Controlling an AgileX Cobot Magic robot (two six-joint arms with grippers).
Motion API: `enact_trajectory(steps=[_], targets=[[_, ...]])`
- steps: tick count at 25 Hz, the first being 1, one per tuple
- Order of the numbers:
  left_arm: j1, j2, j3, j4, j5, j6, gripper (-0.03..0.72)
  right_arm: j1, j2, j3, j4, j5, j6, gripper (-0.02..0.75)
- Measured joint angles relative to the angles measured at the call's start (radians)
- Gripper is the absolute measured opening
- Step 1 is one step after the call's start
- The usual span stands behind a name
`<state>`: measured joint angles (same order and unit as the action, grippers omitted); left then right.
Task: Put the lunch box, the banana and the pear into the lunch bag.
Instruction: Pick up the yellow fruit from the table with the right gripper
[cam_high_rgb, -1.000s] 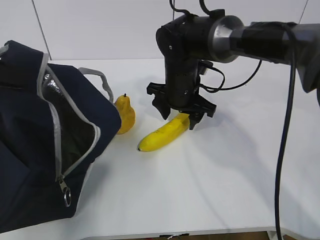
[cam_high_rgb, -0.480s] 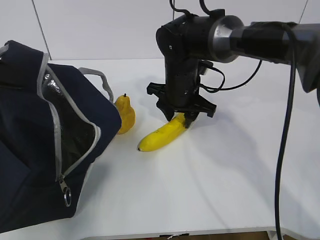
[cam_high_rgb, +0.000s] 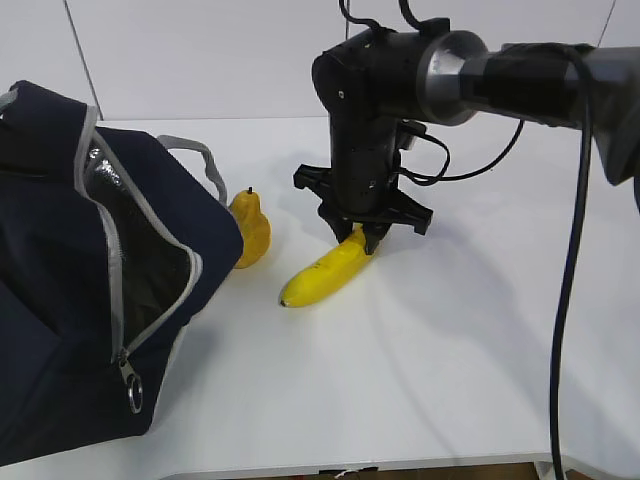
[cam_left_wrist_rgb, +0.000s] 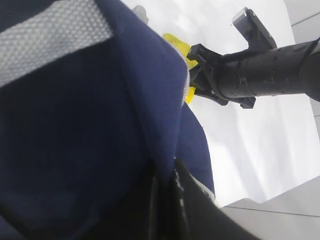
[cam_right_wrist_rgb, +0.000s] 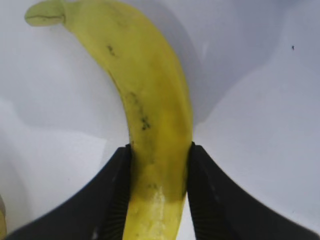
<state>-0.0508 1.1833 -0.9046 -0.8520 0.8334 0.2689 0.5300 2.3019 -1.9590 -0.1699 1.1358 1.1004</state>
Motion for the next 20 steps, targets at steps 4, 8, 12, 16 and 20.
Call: enact_trajectory(steps=[4,8,12,16,20], targets=[[0.0,0.0,0.0,-0.002,0.0,0.0,-0.013,0.0,0.0,0.0,0.0,0.0,0.0,0.294],[0.0,0.0,0.0,-0.002,0.0,0.0,-0.013,0.0,0.0,0.0,-0.002,0.004,0.0,0.293],[0.0,0.0,0.0,-0.004,0.0,0.0,-0.013,0.0,0.0,0.0,-0.004,0.006,0.002,0.293],[0.0,0.0,0.0,-0.004,0.0,0.0,-0.013,0.0,0.0,0.0,-0.004,0.012,0.002,0.293],[0.0,0.0,0.0,-0.004,0.0,0.0,-0.013,0.0,0.0,-0.016,-0.009,0.035,-0.005,0.293]])
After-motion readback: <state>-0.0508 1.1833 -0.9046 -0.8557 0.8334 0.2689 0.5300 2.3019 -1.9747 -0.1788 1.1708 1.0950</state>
